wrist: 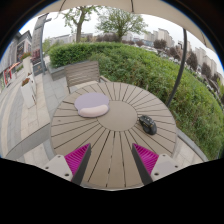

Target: Arrange mouse

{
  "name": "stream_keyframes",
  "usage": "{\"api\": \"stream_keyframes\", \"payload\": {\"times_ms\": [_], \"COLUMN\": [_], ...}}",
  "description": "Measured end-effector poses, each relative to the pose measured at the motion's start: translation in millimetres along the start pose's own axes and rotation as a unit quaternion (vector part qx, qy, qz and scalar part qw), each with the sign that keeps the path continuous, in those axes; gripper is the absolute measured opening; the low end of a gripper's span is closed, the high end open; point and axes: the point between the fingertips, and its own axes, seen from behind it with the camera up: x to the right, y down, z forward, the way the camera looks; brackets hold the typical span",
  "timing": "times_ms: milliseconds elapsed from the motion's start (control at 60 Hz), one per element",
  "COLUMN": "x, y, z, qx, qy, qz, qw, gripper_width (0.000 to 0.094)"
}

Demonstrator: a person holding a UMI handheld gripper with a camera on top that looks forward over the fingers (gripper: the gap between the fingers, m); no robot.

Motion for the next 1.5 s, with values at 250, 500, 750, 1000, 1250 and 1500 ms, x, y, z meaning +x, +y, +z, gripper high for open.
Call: {"api": "stream_keyframes", "payload": {"times_ms": [250,500,750,1000,1250,1500], "x": [22.7,94.5,115.5,131.5,141.7,154.0], "y": [37.0,44.4,43.4,35.3,14.5,-15.8], "z": [-8.4,32.7,106.5,193.0,229.9,259.5], "qx": [0.006,0.011,0.032,0.035,0.025,0.025], "qy": [0.025,0.038,0.023,0.021,-0.015,-0.017], "qz": [0.035,0.064,0.064,0.059,0.063,0.049], "qw": [0.999,0.997,0.997,0.997,0.998,0.998], "gripper_width": [0.0842,0.0845,0.0844,0.0844,0.0863,0.0856]}}
